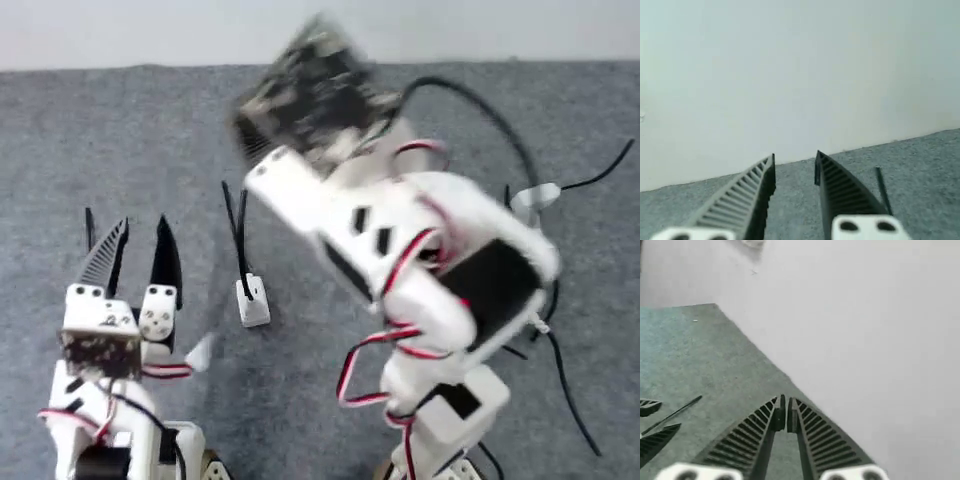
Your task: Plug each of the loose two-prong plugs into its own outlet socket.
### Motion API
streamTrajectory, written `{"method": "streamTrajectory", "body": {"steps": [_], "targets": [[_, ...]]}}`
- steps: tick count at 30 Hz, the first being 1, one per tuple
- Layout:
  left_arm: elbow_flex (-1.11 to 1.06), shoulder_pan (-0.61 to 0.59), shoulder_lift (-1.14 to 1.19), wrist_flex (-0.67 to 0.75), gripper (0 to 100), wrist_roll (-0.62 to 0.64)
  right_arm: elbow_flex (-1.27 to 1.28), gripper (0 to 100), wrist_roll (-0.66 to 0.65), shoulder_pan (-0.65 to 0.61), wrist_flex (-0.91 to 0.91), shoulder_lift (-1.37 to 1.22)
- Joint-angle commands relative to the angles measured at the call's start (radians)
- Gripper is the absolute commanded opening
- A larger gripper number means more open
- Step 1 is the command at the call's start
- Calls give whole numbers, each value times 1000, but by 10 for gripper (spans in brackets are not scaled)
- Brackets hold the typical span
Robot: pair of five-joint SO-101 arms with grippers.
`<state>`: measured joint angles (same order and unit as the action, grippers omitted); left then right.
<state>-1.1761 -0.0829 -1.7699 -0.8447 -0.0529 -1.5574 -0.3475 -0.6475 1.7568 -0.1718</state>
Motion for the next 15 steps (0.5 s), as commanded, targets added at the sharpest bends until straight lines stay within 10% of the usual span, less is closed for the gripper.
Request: {"method": "streamTrajectory", "body": {"steps": [1, 15], "targets": [[-122, 9, 9, 183, 159, -6, 115, 8, 14, 97, 45, 48], [-344, -178, 11, 301, 164, -133, 856, 9, 83, 185, 35, 176]]}}
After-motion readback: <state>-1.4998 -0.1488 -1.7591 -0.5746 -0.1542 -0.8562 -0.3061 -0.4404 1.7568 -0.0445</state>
